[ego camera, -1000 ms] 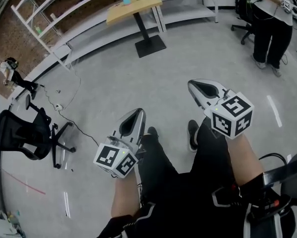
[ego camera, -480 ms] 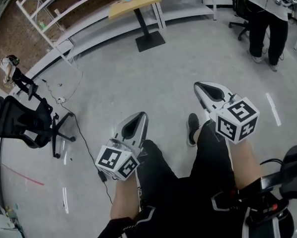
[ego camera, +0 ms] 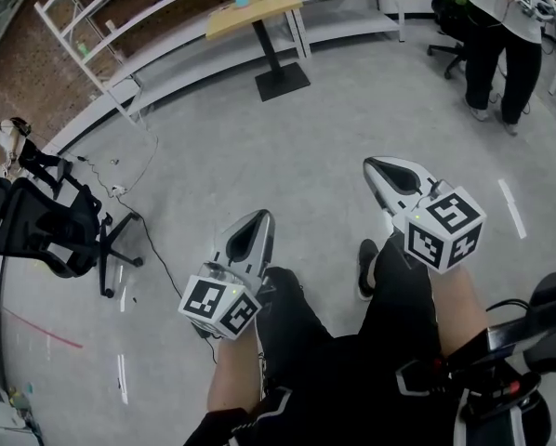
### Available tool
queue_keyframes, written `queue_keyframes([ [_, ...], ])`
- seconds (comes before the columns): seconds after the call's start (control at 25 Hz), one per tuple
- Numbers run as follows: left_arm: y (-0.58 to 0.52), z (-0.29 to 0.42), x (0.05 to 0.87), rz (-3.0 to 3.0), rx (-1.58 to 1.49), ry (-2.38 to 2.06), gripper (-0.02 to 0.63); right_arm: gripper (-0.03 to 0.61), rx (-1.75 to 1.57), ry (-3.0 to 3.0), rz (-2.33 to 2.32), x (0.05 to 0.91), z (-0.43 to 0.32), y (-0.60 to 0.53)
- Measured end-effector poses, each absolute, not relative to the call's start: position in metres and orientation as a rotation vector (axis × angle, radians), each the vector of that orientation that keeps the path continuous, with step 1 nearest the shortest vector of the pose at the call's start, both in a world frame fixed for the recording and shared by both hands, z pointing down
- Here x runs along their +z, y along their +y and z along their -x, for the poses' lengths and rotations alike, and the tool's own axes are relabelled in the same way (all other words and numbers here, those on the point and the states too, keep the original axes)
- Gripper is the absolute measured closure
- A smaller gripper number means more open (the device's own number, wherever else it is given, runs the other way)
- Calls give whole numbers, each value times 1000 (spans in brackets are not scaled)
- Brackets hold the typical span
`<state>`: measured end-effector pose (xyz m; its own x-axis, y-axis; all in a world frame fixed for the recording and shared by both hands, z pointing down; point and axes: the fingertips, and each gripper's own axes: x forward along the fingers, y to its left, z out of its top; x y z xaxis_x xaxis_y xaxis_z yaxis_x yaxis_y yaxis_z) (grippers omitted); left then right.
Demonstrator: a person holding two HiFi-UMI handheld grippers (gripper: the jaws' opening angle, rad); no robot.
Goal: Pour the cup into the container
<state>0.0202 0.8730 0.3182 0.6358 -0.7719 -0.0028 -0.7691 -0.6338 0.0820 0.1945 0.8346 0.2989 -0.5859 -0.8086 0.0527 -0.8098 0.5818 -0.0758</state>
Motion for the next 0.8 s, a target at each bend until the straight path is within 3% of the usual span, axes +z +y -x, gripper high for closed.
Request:
queue_keyframes([
  [0.8, 860, -13, 322, -2799, -65, -1285, 612, 577, 112, -2757, -1440, 298, -189, 824],
])
